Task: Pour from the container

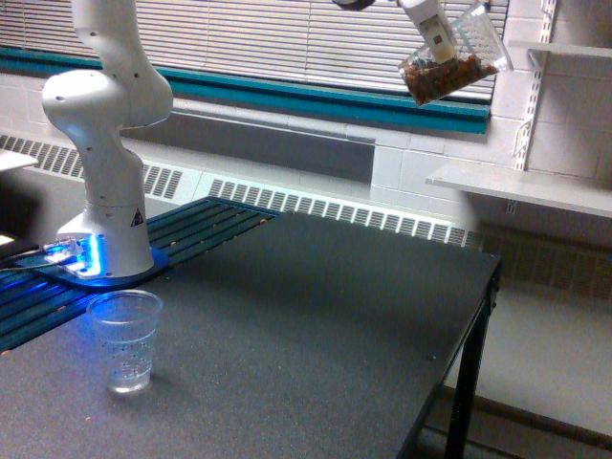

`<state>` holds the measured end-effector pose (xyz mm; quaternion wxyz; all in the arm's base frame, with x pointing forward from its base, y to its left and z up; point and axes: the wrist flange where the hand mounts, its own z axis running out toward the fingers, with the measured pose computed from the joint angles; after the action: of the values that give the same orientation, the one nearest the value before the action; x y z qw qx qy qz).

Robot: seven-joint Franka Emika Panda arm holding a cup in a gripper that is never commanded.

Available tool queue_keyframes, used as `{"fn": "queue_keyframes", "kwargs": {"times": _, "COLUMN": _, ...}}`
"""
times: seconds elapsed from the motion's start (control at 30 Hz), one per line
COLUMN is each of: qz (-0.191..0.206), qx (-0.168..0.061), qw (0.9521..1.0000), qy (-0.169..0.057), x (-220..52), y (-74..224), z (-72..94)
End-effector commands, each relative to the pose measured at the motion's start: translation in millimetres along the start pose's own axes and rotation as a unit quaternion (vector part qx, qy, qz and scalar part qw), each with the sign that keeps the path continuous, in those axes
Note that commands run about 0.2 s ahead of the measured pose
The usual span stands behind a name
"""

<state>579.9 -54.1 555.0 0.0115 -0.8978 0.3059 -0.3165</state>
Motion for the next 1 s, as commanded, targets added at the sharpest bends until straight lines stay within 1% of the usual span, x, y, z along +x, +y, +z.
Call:
{"fn": "queue_keyframes", "kwargs": {"times": 0.03, "qz": 0.002, "qx": 0.008, "qw": 0.9997, "qy": 0.025, "x": 9.7, "y": 3.1, "z": -12.0}}
{"fn": "queue_keyframes", "kwargs": {"times": 0.1, "qz": 0.001, "qx": 0.008, "qw": 0.9995, "qy": 0.032, "x": 11.9, "y": 7.0, "z": -10.6}}
{"fn": "queue_keyframes", "kwargs": {"times": 0.2, "qz": 0.003, "qx": 0.008, "qw": 0.9995, "qy": 0.029, "x": 13.7, "y": 13.3, "z": -8.5}}
{"fn": "queue_keyframes", "kwargs": {"times": 0.3, "qz": 0.003, "qx": 0.008, "qw": 0.9992, "qy": 0.040, "x": 18.2, "y": 22.7, "z": -6.8}}
{"fn": "queue_keyframes", "kwargs": {"times": 0.4, "qz": -0.001, "qx": 0.013, "qw": 0.9993, "qy": 0.035, "x": 20.4, "y": 32.9, "z": -3.4}}
{"fn": "queue_keyframes", "kwargs": {"times": 0.47, "qz": -0.002, "qx": 0.011, "qw": 0.9991, "qy": 0.040, "x": 22.5, "y": 43.1, "z": -1.7}}
{"fn": "queue_keyframes", "kwargs": {"times": 0.53, "qz": -0.007, "qx": 0.009, "qw": 0.9992, "qy": 0.039, "x": 24.5, "y": 55.1, "z": 0.4}}
{"fn": "queue_keyframes", "kwargs": {"times": 0.7, "qz": -0.023, "qx": -0.003, "qw": 0.9990, "qy": 0.039, "x": 28.0, "y": 90.4, "z": 3.6}}
{"fn": "queue_keyframes", "kwargs": {"times": 1.0, "qz": -0.026, "qx": -0.032, "qw": 0.9983, "qy": 0.040, "x": 25.1, "y": 152.9, "z": 4.3}}
